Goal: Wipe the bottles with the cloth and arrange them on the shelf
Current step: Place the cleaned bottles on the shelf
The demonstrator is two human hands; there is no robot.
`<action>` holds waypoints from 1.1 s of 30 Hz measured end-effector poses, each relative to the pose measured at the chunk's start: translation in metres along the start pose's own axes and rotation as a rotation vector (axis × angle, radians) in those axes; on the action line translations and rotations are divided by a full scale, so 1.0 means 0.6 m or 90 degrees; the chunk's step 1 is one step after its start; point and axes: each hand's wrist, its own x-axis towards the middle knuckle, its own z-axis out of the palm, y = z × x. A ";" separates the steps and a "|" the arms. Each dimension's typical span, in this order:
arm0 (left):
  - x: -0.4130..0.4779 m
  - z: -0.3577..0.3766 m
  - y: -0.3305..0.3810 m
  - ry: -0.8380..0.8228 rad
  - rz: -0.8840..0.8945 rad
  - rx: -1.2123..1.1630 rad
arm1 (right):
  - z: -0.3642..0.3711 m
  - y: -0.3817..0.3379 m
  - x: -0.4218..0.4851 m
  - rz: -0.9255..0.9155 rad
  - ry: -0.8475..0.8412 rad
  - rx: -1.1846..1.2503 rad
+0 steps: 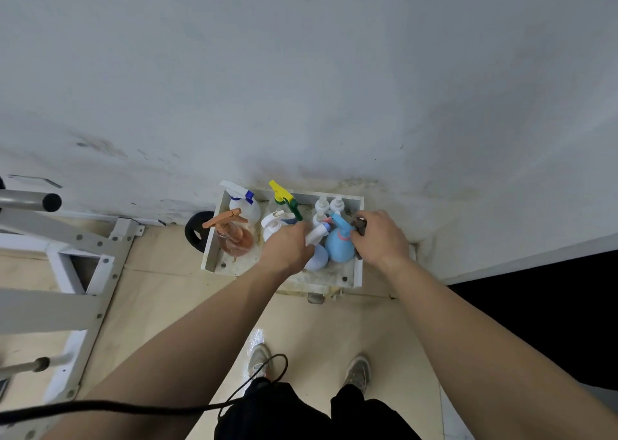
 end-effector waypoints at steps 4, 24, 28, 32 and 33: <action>-0.025 -0.048 -0.012 -0.017 0.018 0.002 | -0.030 -0.036 -0.008 -0.043 0.041 0.012; -0.049 -0.180 -0.253 0.119 -0.145 -0.095 | 0.020 -0.358 0.086 -0.260 -0.021 -0.119; -0.016 -0.162 -0.278 0.085 -0.138 -0.121 | 0.051 -0.390 0.129 -0.302 -0.084 -0.187; 0.015 -0.149 -0.293 0.052 -0.099 -0.136 | 0.086 -0.412 0.161 -0.299 -0.092 -0.230; 0.019 -0.147 -0.294 0.056 -0.106 -0.150 | 0.092 -0.415 0.165 -0.292 -0.092 -0.243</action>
